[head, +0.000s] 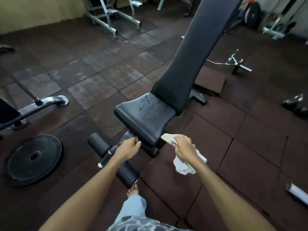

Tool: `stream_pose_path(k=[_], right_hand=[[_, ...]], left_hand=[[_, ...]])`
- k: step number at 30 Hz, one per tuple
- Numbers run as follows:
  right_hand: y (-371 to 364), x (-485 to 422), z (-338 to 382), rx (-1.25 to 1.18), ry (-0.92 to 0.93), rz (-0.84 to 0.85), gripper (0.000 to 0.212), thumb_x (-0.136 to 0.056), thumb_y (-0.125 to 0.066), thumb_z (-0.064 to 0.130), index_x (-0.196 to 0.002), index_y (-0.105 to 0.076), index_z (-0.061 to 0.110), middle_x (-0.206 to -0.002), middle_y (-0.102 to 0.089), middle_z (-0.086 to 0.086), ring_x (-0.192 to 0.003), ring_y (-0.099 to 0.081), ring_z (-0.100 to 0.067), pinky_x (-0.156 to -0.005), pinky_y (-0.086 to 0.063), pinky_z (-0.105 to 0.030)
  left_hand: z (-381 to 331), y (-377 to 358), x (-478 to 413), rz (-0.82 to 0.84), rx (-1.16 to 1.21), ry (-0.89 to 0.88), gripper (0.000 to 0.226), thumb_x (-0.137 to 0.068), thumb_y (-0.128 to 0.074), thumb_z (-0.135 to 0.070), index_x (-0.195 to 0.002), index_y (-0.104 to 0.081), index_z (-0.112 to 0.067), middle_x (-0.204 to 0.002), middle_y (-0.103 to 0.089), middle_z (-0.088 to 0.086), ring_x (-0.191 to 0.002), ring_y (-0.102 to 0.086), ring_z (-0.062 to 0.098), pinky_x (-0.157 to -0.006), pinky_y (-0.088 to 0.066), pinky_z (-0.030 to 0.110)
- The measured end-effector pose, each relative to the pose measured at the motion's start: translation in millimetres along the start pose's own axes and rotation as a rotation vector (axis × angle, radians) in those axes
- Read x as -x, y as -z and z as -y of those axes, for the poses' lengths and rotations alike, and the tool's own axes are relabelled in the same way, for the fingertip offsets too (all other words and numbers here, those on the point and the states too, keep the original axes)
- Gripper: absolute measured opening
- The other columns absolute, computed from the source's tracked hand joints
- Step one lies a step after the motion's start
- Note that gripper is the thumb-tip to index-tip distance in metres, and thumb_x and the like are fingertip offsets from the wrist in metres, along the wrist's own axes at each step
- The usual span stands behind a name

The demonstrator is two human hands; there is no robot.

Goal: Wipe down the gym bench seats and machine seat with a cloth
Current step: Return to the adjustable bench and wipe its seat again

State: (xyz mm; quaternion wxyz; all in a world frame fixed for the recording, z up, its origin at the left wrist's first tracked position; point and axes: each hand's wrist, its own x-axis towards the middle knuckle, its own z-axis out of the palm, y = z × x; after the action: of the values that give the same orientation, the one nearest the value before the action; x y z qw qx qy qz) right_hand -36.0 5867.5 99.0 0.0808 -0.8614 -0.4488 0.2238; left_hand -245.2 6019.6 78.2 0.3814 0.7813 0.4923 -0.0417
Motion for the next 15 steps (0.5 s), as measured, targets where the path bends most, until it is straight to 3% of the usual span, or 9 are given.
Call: stream_pose_path(k=[3,9,12,15], right_hand=[[18.0,-36.0,-2.1,-0.020,-0.031,-0.008,0.020,-0.100,-0.037,0.026,-0.115,-0.050,0.027,-0.140,-0.042,0.010,-0.120,-0.032,-0.024,-0.084,-0.026,-0.037],[44.1,-108.9,-17.8,0.012,-0.089,0.083,0.028,-0.101,-0.037,0.028,-0.126,-0.049,0.028,-0.142,-0.042,0.005,-0.127,-0.028,-0.024,-0.095,-0.029,-0.043],[51.9,-154.4,-28.4,0.045,-0.020,0.135,0.030,-0.102,-0.037,0.029,-0.130,-0.048,0.029,-0.145,-0.039,0.006,-0.127,-0.029,-0.025,-0.095,-0.029,-0.043],[60.9,-211.2,-40.5,0.076,0.097,0.214,0.029,-0.101,-0.038,0.027,-0.128,-0.049,0.028,-0.144,-0.038,0.005,-0.127,-0.030,-0.025,-0.094,-0.029,-0.043]], left_hand=[[-4.8,15.1,-44.4,0.026,-0.029,0.025,0.029,-0.096,-0.042,-0.042,-0.100,-0.057,-0.018,-0.115,-0.064,0.006,-0.110,-0.057,0.025,-0.082,-0.042,0.032],[-22.7,14.3,-112.4,0.075,0.006,0.069,0.036,-0.096,-0.041,-0.042,-0.113,-0.059,-0.016,-0.121,-0.064,0.004,-0.118,-0.055,0.024,-0.096,-0.044,0.035],[-38.4,-2.7,-144.6,0.087,0.034,0.088,0.034,-0.095,-0.040,-0.042,-0.105,-0.061,-0.017,-0.111,-0.068,0.003,-0.115,-0.057,0.024,-0.102,-0.038,0.035],[-59.9,-23.5,-176.3,0.048,0.104,0.142,0.033,-0.095,-0.043,-0.043,-0.106,-0.061,-0.018,-0.108,-0.066,-0.001,-0.107,-0.060,0.022,-0.095,-0.046,0.037]])
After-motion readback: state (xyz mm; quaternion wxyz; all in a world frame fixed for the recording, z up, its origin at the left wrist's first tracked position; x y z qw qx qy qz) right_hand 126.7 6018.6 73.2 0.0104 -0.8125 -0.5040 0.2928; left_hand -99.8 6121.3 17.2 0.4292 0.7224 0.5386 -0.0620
